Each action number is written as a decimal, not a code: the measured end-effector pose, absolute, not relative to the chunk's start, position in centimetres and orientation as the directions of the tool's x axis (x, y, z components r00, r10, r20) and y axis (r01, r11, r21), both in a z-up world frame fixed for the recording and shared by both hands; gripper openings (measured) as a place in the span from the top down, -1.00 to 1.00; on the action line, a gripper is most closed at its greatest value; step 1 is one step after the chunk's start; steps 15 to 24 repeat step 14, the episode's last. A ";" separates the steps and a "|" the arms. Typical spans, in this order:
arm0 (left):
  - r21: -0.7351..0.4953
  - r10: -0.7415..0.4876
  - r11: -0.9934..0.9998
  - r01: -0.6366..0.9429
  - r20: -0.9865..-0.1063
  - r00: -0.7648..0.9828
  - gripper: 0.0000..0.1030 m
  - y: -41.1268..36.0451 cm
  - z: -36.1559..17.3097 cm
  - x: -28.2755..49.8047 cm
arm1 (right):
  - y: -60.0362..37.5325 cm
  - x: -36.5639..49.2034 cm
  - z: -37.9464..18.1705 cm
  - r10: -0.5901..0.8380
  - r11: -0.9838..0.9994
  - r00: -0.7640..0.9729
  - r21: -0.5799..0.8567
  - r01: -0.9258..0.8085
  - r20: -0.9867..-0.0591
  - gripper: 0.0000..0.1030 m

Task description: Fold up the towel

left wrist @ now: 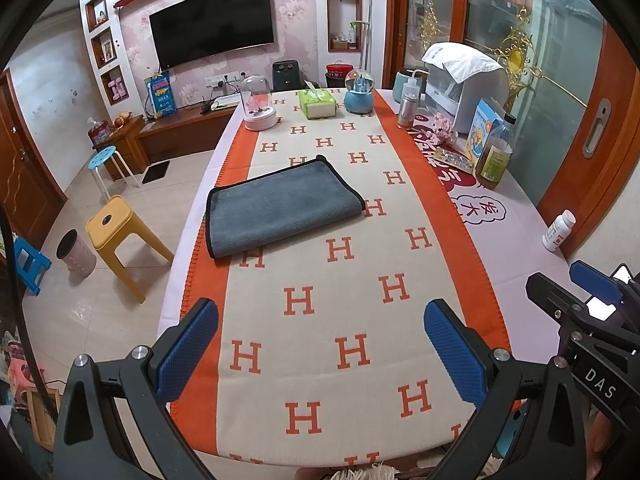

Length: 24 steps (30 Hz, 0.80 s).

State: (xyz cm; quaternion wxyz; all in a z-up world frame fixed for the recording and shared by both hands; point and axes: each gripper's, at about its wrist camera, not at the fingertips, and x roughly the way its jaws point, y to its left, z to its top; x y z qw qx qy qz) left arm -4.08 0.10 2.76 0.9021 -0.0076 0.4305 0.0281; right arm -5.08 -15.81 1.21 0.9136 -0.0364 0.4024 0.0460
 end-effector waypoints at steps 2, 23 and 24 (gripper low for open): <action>0.009 0.041 0.998 -0.054 -0.780 0.625 -0.99 0.0 2.6 -3.7 | -15.8 -5.0 1.2 0.054 0.993 0.671 -0.027 -0.111 -0.739 -0.24; 0.008 0.036 0.999 -0.048 -0.789 0.614 -0.99 0.3 2.2 -3.2 | -15.4 -4.8 0.8 0.047 0.995 0.666 -0.022 -0.095 -0.744 -0.24; 0.008 0.036 0.999 -0.048 -0.789 0.614 -0.99 0.3 2.2 -3.2 | -15.4 -4.8 0.8 0.047 0.995 0.666 -0.022 -0.095 -0.744 -0.24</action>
